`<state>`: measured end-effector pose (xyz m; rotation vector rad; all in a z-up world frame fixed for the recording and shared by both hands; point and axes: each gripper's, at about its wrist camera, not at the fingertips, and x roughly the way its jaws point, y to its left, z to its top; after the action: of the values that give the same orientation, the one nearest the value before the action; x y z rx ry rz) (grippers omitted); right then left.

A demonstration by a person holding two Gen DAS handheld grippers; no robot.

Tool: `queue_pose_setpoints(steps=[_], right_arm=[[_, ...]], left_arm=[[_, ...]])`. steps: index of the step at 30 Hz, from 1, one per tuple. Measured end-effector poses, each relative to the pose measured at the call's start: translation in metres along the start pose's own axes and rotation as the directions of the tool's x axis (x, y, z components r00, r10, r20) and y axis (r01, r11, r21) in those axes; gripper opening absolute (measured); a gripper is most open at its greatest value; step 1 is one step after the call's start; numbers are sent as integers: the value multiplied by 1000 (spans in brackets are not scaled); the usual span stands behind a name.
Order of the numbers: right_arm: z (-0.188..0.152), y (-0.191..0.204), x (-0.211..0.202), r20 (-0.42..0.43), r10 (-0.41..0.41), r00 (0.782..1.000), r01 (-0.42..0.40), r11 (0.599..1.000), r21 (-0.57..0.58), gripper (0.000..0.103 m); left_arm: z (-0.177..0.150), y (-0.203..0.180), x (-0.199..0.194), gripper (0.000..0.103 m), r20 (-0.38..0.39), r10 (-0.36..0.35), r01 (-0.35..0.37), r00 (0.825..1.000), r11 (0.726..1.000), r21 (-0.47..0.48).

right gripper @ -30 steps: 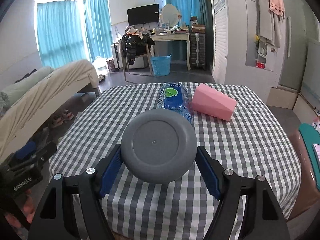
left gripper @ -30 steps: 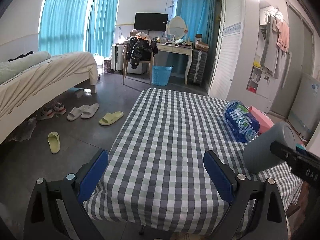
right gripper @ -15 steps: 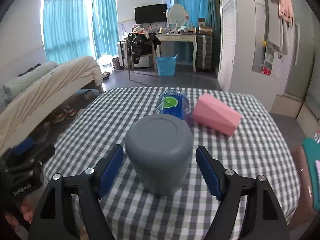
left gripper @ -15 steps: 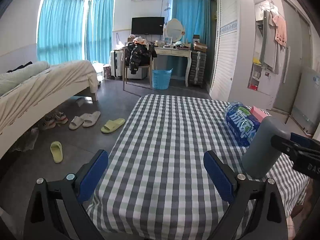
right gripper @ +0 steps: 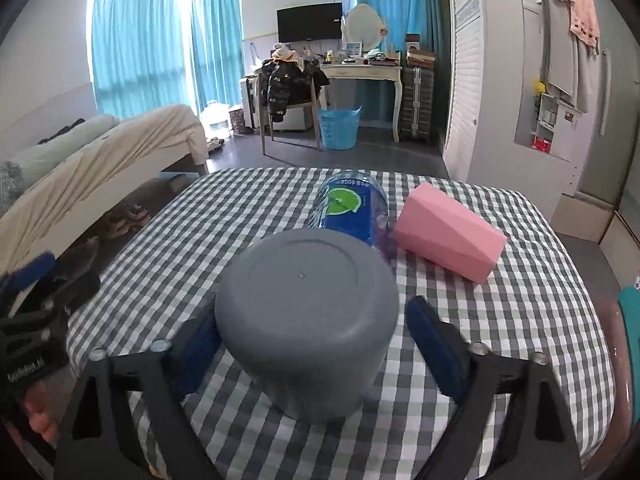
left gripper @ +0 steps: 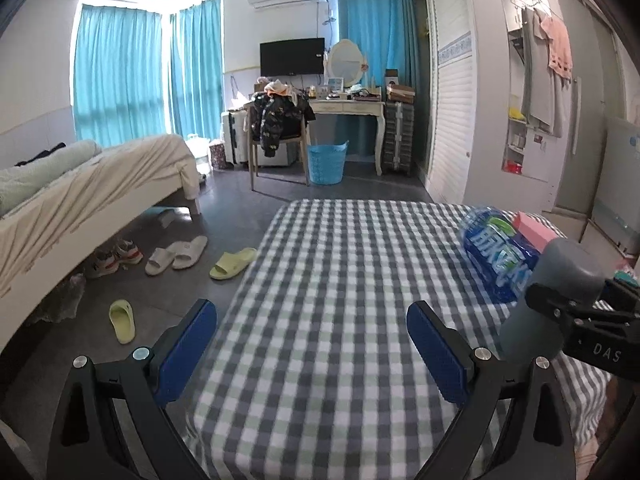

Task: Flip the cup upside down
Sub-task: 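Rotate the gray cup with the right gripper, rim facing the table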

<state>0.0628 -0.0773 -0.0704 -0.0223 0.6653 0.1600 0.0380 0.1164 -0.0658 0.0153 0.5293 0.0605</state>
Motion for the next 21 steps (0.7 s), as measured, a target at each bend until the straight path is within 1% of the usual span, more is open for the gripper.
queue_pose_setpoints(steps=[2,5,11,15,18,21], right_arm=[[1,4,1,0,1,1000,-1,1000,-13,71],[4,10,-2,16,41,999,-41,999,-15,71],[24,43,3,28,102,994,-100,993,-69,71],[40,72,22,29,129,991,-125,986,-111,71],[51,91,44,31,133,991,-127,981,-145,71],[59,107,69,16,119,993,-115,978,-176,71]], left_arm=[[4,7,3,99,7,21,-21,1000,1000,-7],[7,20,7,99,13,49,-48,999,999,-22],[11,49,19,99,10,103,-102,995,993,-58],[12,67,28,99,4,127,-127,992,989,-82],[12,77,36,99,-7,136,-136,991,986,-101],[11,83,42,99,-16,130,-131,991,985,-108]])
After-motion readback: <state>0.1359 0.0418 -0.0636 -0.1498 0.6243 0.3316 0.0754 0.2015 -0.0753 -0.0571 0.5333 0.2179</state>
